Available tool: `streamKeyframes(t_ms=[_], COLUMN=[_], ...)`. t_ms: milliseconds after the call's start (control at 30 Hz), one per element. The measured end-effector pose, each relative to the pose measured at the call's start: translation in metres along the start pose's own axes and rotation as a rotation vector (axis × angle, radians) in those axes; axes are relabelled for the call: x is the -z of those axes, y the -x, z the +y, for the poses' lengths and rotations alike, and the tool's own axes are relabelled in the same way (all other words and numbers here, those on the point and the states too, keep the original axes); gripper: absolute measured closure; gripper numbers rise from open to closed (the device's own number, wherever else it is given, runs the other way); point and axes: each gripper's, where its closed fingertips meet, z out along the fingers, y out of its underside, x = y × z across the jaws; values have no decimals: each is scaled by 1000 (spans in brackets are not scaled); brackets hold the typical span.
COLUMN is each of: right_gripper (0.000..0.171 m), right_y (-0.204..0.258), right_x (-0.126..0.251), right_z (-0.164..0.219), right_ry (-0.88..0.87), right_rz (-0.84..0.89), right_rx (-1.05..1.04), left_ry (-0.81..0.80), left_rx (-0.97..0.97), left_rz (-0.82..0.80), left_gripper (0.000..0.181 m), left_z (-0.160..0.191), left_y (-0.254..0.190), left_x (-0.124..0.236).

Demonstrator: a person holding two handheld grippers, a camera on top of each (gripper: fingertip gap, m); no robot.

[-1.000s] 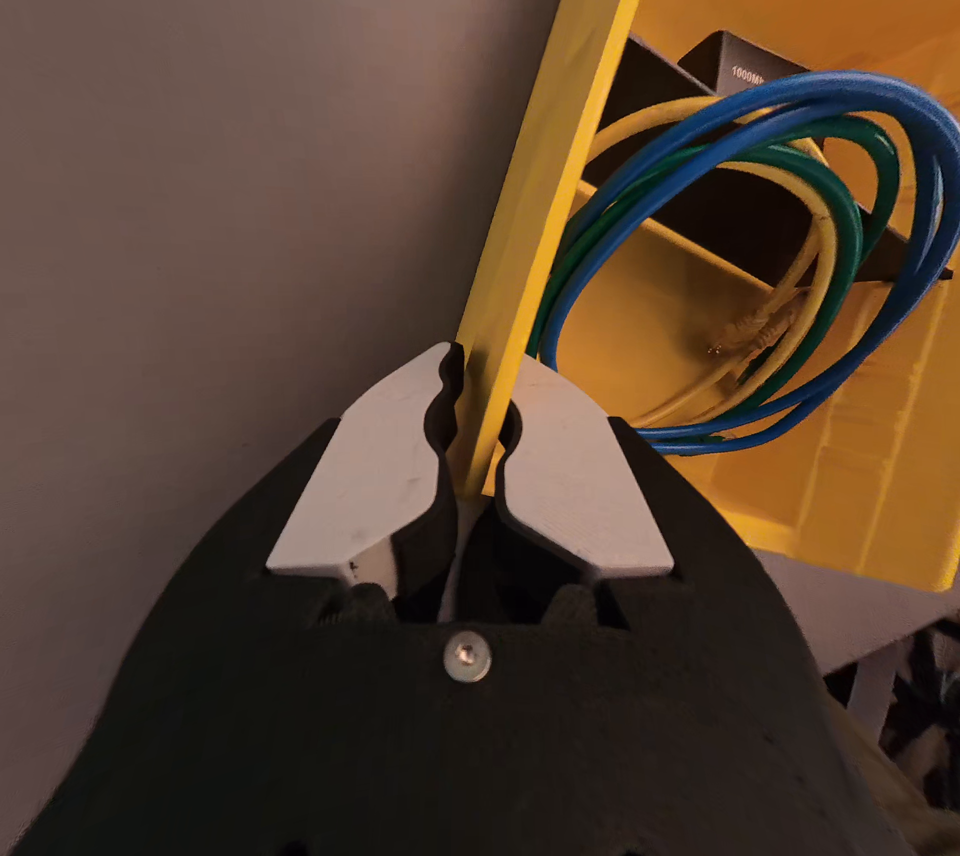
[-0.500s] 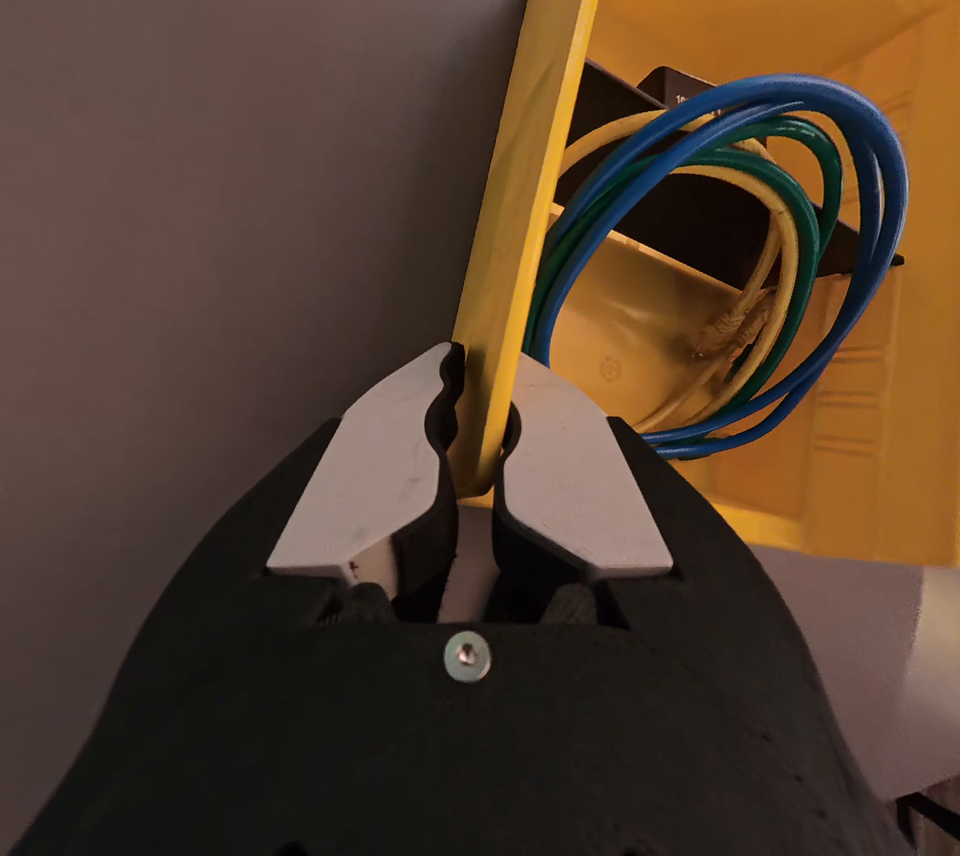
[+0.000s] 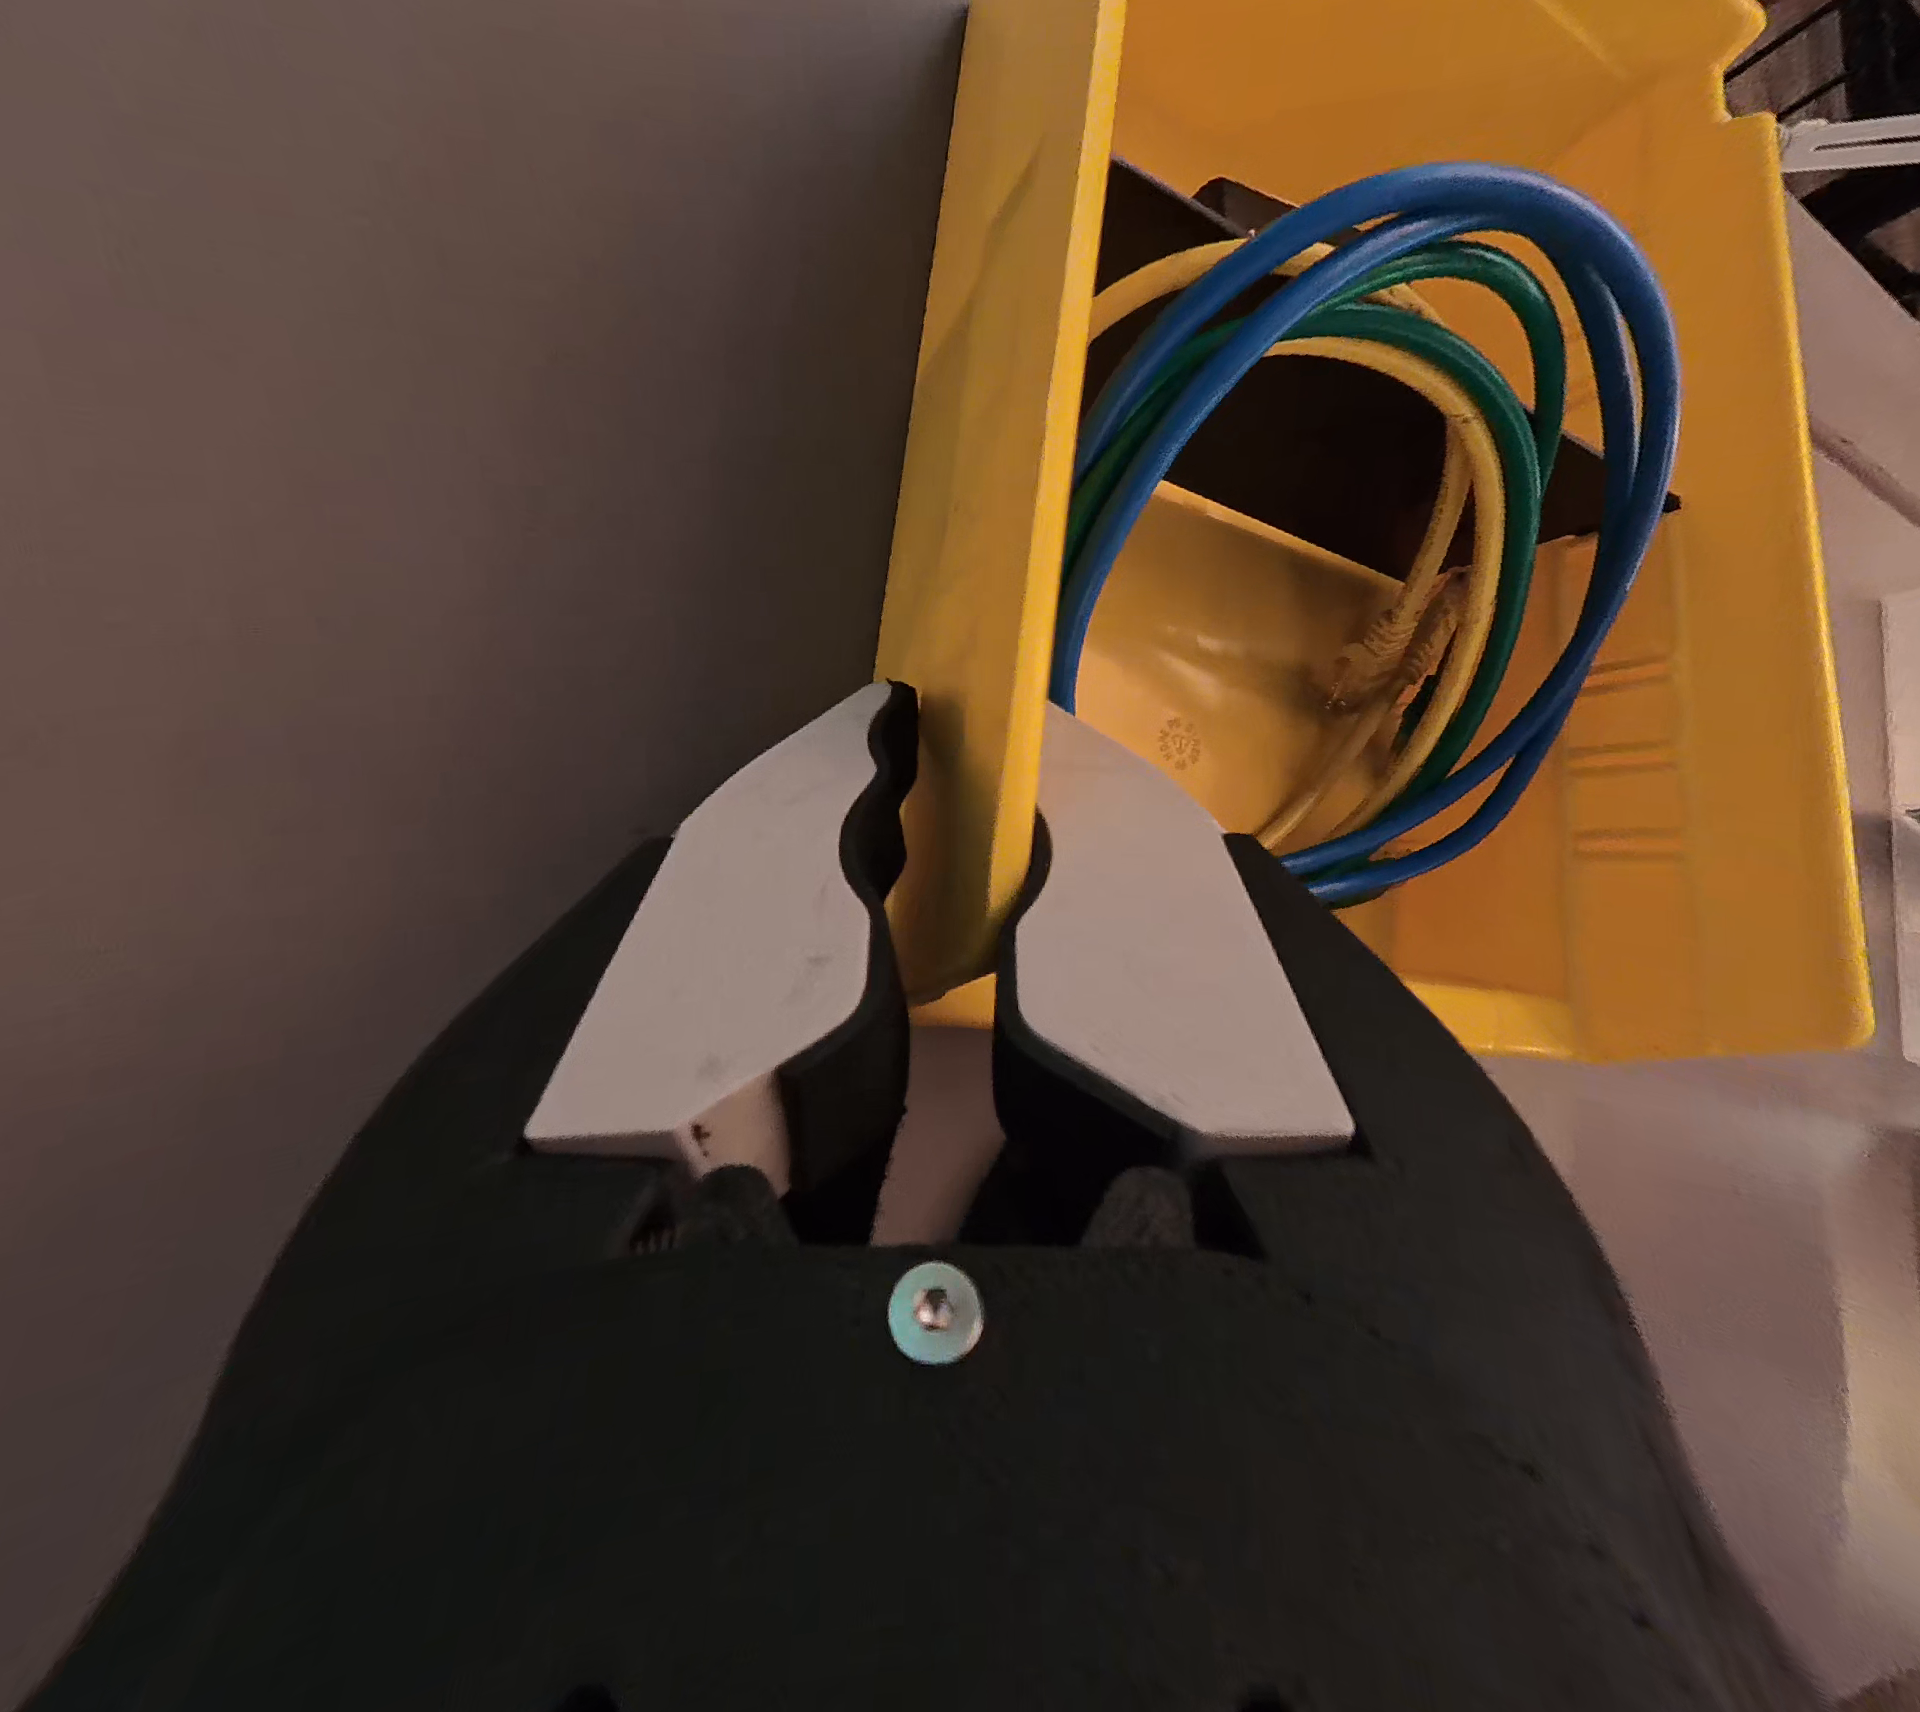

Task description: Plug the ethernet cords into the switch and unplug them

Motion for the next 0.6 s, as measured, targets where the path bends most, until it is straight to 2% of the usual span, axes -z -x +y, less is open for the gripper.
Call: streamKeyframes(t_ms=[233, 600], right_gripper=[163, 164], right_y=[-3, -9], right_x=[2, -1], right_z=[8, -13], right_ry=[28, 31], right_rz=[3, 38], right_rx=[59, 95], left_ry=[6, 1], left_rx=[-16, -37], left_rz=[20, 15], left_gripper=[168, 169], left_z=[-3, -6], left_y=[5, 6], left_x=[1, 0])
